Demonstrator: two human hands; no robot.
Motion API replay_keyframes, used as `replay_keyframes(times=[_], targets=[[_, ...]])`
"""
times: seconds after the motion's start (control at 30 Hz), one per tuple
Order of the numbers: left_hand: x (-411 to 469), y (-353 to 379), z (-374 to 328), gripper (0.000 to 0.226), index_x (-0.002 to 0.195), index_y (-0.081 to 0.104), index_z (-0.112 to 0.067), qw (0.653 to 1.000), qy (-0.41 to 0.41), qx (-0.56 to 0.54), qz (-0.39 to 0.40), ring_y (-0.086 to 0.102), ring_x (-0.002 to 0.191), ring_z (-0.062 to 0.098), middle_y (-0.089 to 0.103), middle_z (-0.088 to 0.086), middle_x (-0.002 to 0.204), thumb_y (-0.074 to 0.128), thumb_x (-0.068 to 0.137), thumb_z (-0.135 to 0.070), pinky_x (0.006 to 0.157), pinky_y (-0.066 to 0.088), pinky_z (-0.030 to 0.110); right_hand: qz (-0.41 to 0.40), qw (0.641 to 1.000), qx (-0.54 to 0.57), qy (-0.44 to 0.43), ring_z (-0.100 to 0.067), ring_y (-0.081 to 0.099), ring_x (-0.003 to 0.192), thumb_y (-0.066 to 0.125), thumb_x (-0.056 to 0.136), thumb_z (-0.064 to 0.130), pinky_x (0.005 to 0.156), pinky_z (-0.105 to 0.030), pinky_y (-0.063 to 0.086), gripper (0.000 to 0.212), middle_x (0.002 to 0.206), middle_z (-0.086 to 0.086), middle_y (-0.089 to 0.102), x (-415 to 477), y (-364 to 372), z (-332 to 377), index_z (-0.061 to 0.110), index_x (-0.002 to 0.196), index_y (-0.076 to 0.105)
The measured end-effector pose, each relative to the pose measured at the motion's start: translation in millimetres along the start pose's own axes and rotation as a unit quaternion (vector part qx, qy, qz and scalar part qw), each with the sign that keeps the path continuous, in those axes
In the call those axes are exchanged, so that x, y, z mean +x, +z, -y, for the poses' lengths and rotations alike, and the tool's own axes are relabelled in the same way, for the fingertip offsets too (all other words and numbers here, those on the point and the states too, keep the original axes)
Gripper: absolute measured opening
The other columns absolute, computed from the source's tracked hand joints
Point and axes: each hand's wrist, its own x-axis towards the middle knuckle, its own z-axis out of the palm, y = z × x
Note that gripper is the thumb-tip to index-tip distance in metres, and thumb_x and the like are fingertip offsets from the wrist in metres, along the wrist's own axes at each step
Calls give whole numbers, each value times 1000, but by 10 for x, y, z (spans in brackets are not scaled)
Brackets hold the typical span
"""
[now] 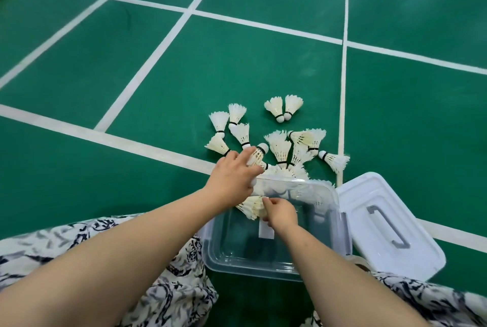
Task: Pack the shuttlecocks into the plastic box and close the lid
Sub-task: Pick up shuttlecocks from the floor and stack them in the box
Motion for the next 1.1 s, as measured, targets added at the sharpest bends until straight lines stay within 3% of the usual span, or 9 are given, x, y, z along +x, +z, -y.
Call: replay_keyframes(times=[0.27, 0.37, 0.53, 0.6, 0.7, 0.77, 0.83, 0.97, 1.1], targets=[[-110, -130, -138, 53, 136, 41, -34, 999, 32, -5, 7, 44, 125, 28, 19, 5, 156, 49, 86, -19, 100, 41, 36, -115, 971, 200, -66, -28, 63, 81, 39, 98, 35, 79, -36, 50, 40, 84, -7, 68, -425, -458, 184, 14, 79, 67], [-175, -146, -275, 51, 137, 40, -33, 998, 22, -59, -7, 47, 126, 26, 27, 3, 153, 49, 88, -23, 97, 45, 35, -91, 929, 352, -67, -18, 51, 57, 42, 98, 34, 57, -28, 43, 41, 65, -3, 59, -579, -624, 272, 13, 69, 61], [-178, -199, -525, 54, 142, 30, -34, 991, -33, -127, -6, 56, 115, 24, 49, -1, 137, 48, 90, -32, 88, 47, 35, -18, 893, 441, -86, -14, 50, 57, 47, 96, 31, 51, -23, 43, 23, 70, -3, 54, -773, -795, 331, 14, 86, 59], [-142, -223, -584, 60, 144, 24, -30, 986, -59, -155, -16, 57, 111, 27, 55, 6, 130, 48, 89, -30, 82, 46, 34, 0, 892, 435, -121, -14, 53, 66, 53, 93, 23, 55, -23, 46, 7, 84, -5, 55, -816, -816, 316, 18, 96, 55], [-119, -260, -638, 63, 145, 23, -25, 974, -81, -211, -14, 59, 102, 31, 62, 12, 117, 50, 87, -26, 73, 41, 31, 2, 919, 360, -162, -18, 57, 82, 60, 89, 14, 72, -33, 53, 18, 107, -9, 57, -803, -774, 244, 28, 100, 56], [-146, -270, -652, 65, 145, 23, -25, 975, -62, -214, 5, 59, 87, 29, 65, 12, 103, 50, 86, -23, 67, 39, 29, -59, 945, 274, -167, -20, 59, 86, 56, 91, 17, 83, -40, 53, 17, 113, -6, 62, -814, -762, 227, 32, 99, 58], [-169, -243, -631, 67, 145, 23, -27, 979, -33, -201, 27, 53, 72, 24, 67, 8, 106, 51, 84, -23, 63, 39, 28, -129, 956, 212, -160, -20, 58, 86, 47, 95, 16, 76, -34, 49, 20, 103, -2, 64, -797, -781, 174, 24, 107, 60], [-151, -221, -494, 58, 141, 29, -26, 979, -35, -198, 25, 59, 80, 24, 66, 7, 113, 52, 88, -31, 74, 49, 34, -163, 973, 154, -53, -24, 56, 81, 37, 92, 11, 66, -28, 44, 25, 91, -4, 60, -671, -758, -68, 13, 106, 58], [-140, -238, -345, 43, 130, 40, -17, 977, -67, -203, -27, 55, 84, 26, 64, 10, 100, 51, 92, -32, 69, 42, 32, -97, 971, 209, 61, -30, 62, 73, 41, 88, 12, 72, -44, 57, 22, 88, -17, 65, -377, -516, -311, 11, 81, 61]])
